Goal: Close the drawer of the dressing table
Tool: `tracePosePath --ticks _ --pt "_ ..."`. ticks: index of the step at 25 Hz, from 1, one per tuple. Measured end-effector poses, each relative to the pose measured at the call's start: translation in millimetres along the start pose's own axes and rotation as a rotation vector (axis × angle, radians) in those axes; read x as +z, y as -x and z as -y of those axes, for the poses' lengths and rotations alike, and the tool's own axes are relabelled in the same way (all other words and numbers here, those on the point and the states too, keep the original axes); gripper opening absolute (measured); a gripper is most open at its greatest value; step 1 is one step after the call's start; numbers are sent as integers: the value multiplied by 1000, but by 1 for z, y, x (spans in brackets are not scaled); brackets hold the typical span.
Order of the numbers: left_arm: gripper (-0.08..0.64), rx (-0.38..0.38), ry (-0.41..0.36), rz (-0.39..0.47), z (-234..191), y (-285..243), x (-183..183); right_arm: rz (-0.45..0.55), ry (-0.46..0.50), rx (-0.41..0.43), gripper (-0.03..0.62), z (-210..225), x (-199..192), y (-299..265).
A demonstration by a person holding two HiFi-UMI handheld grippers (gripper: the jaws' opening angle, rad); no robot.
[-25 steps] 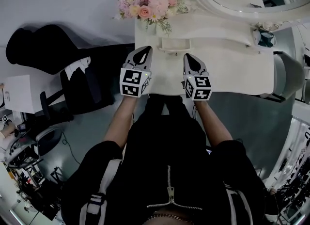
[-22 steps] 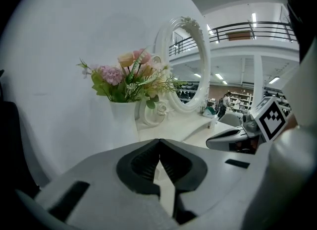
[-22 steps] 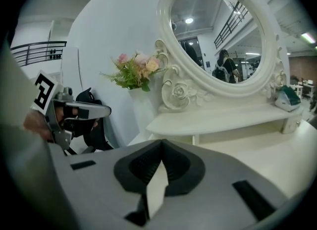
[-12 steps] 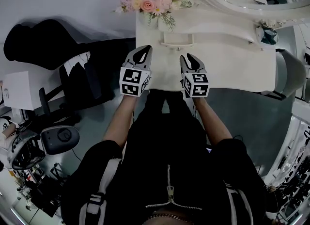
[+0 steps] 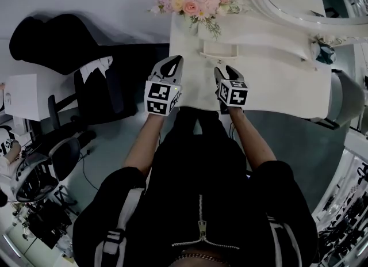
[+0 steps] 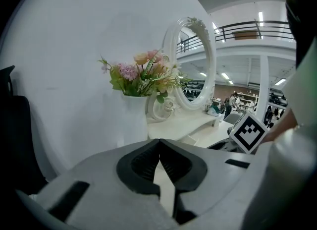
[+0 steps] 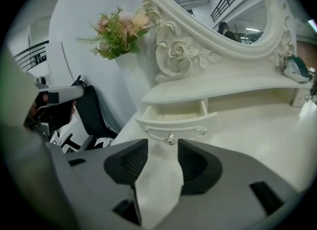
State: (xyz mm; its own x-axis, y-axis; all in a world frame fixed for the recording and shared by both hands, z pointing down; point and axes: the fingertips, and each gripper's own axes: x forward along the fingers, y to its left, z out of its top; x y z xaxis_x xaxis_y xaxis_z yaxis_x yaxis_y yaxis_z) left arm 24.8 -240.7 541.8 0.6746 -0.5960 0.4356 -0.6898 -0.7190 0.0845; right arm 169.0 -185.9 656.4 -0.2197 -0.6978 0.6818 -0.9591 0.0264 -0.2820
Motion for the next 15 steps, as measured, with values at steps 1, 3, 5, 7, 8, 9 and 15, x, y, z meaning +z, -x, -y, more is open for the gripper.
tracePosePath --ticks 1,3,5,7,8,9,15 --pt "6 5 2 -2 -2 1 -1 -10 -3 -3 177 1 -1 -4" --pt "6 17 6 -4 -7 4 -2 -21 -2 -11 176 2 -1 -11" --pt "6 28 10 -5 -12 6 -3 -31 12 -25 176 2 0 -18" --pt "6 40 17 -7 -18 8 -5 -40 30 -44 183 3 0 -25" --pt "6 45 20 -8 -21 9 -5 -43 33 -54 186 4 0 -29" --pt "6 50 22 -10 -23 10 -6 -46 32 -64 186 5 0 -32" --pt "6 68 32 -11 -32 11 -8 -65 36 -107 167 10 -1 -40"
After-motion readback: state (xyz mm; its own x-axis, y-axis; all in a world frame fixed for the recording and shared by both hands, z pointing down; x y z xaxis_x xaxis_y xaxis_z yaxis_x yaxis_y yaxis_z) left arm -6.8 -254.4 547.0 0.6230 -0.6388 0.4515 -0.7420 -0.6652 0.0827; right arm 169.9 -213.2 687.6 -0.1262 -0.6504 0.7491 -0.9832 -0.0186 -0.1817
